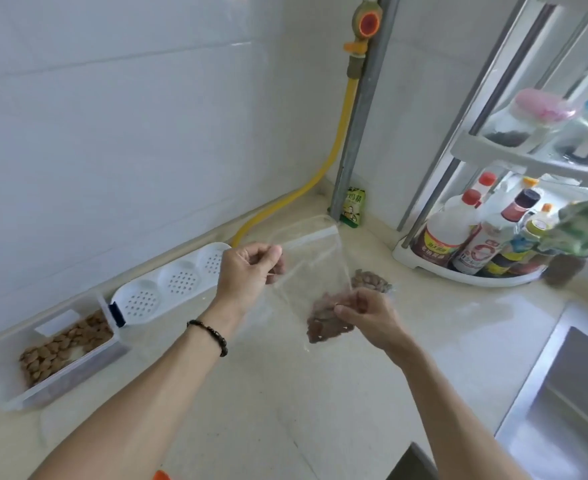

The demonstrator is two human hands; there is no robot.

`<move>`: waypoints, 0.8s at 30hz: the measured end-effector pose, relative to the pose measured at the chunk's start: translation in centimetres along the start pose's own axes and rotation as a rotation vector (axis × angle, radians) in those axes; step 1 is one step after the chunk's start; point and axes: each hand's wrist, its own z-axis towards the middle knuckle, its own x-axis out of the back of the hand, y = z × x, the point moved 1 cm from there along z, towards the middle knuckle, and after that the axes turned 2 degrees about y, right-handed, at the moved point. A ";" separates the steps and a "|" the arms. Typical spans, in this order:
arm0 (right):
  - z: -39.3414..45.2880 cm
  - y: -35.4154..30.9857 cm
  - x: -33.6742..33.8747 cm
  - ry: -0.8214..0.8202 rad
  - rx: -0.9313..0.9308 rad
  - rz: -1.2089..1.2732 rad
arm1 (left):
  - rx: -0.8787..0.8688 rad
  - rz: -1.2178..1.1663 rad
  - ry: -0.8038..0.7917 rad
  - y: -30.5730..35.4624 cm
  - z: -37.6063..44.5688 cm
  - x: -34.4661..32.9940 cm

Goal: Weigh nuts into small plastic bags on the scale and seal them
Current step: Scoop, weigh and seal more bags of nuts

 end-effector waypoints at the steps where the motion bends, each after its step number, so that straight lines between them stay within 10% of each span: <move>1: 0.7 0.1 1.2 0.028 -0.004 -0.038 | 0.004 0.056 0.043 -0.7 1.1 -1.0; 24: 10.1 4.7 1.9 0.150 0.057 -0.740 | 0.158 0.684 0.066 -12.4 9.3 -5.0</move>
